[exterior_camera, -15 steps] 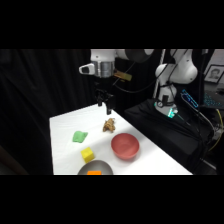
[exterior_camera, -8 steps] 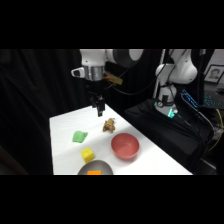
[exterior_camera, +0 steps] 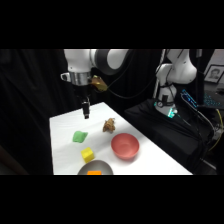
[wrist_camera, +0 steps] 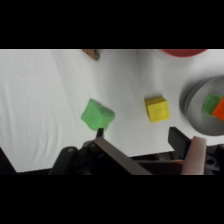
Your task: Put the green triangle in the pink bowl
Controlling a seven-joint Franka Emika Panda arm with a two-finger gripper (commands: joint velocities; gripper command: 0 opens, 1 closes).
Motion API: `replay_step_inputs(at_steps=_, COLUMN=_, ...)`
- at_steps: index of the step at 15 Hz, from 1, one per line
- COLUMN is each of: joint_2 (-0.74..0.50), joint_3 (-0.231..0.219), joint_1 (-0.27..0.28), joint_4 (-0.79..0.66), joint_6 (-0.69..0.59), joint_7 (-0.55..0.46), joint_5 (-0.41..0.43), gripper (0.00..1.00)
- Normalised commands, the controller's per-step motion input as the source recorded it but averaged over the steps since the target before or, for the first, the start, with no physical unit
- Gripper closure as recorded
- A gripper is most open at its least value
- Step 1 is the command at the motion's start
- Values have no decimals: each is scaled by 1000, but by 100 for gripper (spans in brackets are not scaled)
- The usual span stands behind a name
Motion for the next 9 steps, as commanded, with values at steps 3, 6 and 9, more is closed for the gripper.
replay_step_inputs(at_steps=3, joint_2=281, joint_3=-52, joint_1=-66, joint_4=429, joint_6=-39, joint_7=83, joint_5=85, gripper=0)
replay_step_inputs(at_steps=6, joint_2=278, joint_3=-45, joint_1=-73, joint_4=428, joint_6=-73, joint_7=67, joint_5=117, gripper=0)
replay_step_inputs(at_steps=9, joint_2=258, joint_3=-33, joint_1=-72, joint_4=399, joint_6=-90, joint_7=57, joint_5=136, gripper=0)
